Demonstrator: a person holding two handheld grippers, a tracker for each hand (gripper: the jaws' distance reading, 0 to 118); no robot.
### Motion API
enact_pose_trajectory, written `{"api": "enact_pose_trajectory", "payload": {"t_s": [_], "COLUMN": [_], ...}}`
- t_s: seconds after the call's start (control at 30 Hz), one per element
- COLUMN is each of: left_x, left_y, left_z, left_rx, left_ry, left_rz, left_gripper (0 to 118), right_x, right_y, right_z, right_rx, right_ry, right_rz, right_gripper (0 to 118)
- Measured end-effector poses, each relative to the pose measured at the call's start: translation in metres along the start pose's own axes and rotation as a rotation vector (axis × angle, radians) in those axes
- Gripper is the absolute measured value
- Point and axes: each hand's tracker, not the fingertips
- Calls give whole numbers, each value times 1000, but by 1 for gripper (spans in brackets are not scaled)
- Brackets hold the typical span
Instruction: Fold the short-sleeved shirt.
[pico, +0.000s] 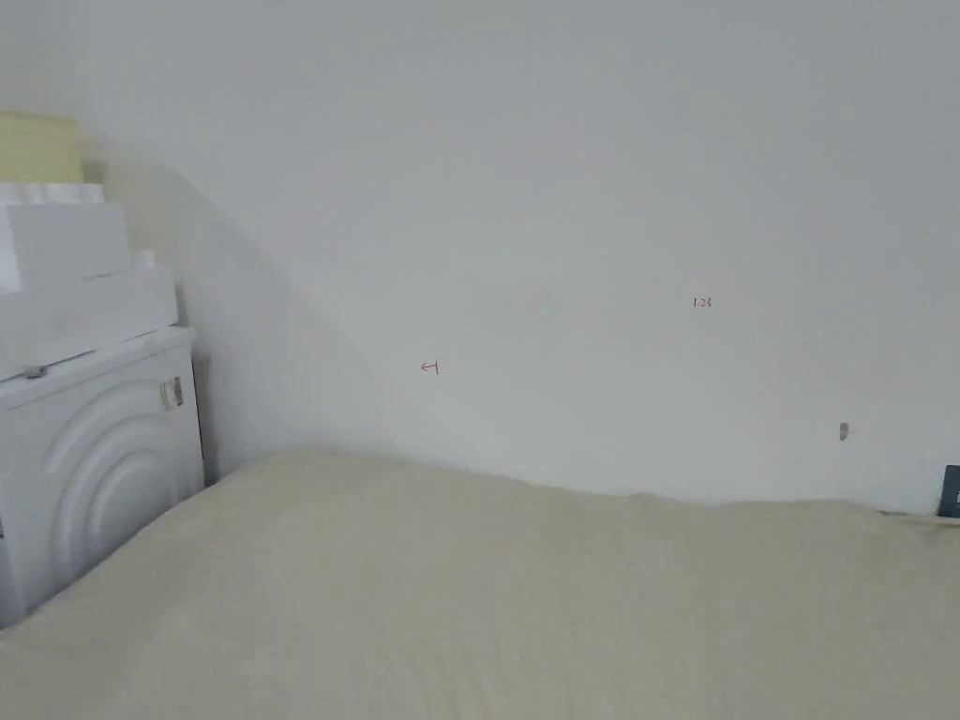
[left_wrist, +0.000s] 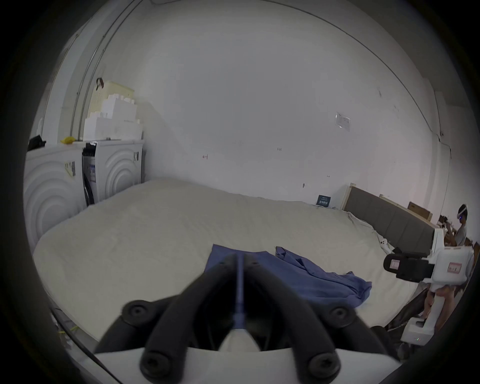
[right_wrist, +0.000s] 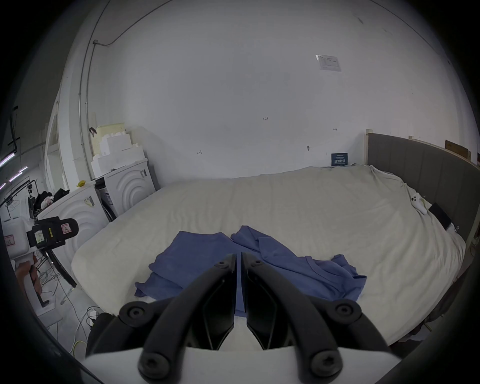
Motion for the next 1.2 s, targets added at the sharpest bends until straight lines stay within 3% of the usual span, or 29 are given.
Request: {"api": "enact_pose_trajectory", "payload": {"t_s": [0.17, 0.53, 0.73, 0.83, 0.93, 1.07, 1.2], "left_x": [8, -1, -15, -23, -33, -43, -47], "left_y": [-2, -5, 8, 6, 3, -8, -28], "left_z": [-5, -24, -115, -192, -270, -353, -407], "left_rx": [-24, -54, -208, -292, -408, -500, -586], "left_ry": [24, -17, -24, 3, -28, -18, 19], "left_rz": [-59, -44, -131, -205, -172, -97, -182], "left_gripper": [0, 0, 1, 19, 55, 67, 87], "right_x": [5, 8, 16, 23, 33, 50, 68], "right_y": [-6, -5, -17, -25, -32, -41, -48], "right_z": [1, -4, -10, -19, -29, -41, -47], "right_rx": [-5, -28, -71, -111, -154, -216, -257], "right_ry": [-21, -9, -8, -20, -38, -84, -127], "right_rz": [-34, -53, -58, -77, -100, -147, -205], "right_gripper": [4, 4, 4, 4, 4, 4, 4]}}
